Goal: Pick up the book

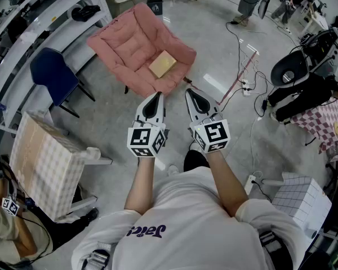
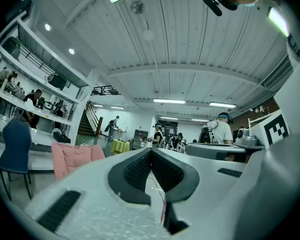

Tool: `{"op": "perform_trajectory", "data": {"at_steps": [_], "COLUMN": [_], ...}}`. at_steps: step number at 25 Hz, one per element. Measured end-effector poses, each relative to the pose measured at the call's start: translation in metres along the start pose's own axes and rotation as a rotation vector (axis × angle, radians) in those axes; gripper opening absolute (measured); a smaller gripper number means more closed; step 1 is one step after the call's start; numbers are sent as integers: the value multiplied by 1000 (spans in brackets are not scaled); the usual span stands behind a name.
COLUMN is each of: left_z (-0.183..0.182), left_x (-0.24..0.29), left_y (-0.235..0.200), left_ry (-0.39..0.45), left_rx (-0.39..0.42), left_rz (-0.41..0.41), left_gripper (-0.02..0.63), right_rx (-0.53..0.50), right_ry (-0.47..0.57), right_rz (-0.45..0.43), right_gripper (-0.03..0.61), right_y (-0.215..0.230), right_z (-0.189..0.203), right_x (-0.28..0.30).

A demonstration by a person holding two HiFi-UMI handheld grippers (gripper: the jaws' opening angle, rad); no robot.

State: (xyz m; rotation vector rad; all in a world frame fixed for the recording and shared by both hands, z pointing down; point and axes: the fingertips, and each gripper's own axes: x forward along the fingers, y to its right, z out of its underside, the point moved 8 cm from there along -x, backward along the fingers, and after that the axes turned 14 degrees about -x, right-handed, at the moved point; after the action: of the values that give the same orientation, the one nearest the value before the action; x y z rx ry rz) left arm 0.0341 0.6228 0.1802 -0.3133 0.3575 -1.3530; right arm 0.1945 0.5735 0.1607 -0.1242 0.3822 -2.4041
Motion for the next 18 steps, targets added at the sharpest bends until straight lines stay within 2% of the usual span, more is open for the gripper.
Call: {"op": "perform_trajectory", "data": {"at_steps": [9, 15, 18], "left_z": [5, 2, -7], "left_x": [20, 64, 102], "left_y": [-29, -61, -75], "left_ry": [-4, -15, -18], "left_rx": [-43, -29, -10], "left_rz": [-29, -64, -62], "left_gripper": [17, 17, 17], "right_rx": [94, 131, 163], "right_ry": [-1, 11, 13], "right_rz": [30, -9, -37], "right_gripper": [14, 14, 14], "right_y": [16, 38, 57], "right_z": [21, 38, 49], "right_x": [32, 97, 132]}}
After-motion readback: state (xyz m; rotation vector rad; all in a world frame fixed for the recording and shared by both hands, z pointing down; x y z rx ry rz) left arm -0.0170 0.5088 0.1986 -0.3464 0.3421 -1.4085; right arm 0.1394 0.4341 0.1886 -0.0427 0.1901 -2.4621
